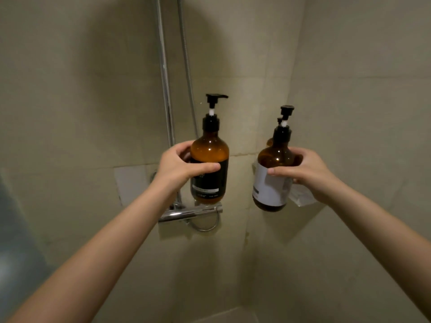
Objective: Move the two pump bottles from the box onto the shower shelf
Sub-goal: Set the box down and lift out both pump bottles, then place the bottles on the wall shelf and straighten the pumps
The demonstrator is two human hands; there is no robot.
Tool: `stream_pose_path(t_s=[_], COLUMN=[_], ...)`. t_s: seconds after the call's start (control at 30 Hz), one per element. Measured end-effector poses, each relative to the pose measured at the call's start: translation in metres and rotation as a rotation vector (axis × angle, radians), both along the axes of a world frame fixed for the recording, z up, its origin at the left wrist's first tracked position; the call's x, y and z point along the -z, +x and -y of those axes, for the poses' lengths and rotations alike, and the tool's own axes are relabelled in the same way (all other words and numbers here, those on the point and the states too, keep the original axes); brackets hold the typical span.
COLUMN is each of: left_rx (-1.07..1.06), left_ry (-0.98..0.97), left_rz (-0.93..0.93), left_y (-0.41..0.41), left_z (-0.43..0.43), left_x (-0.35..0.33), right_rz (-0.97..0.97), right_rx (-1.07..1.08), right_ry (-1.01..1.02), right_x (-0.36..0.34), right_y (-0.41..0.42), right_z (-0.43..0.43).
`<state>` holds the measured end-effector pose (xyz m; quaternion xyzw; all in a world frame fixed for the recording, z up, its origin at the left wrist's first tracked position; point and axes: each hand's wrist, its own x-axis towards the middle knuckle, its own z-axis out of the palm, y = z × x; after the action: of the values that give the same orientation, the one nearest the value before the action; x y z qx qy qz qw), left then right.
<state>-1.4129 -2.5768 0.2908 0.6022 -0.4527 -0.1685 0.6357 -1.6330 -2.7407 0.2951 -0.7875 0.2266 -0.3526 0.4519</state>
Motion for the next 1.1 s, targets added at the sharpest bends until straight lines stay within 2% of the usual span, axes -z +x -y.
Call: stream_pose_path(t_s=[0.47,1.1], left_rx=[0.236,0.495], left_ry=[0.005,0.107], left_rz=[-0.012,-0.038], left_y=[-0.018,-0.026], left_z=[0.174,0.350], left_x=[-0.021,0.041], right_rz=[0.028,0.034], right_rx=[0.333,0.727], right_ry=[0.010,0.037], right_x=[-0.017,0.040], right_y=[-0.041,-0.024], right_z=[0.123,0.164])
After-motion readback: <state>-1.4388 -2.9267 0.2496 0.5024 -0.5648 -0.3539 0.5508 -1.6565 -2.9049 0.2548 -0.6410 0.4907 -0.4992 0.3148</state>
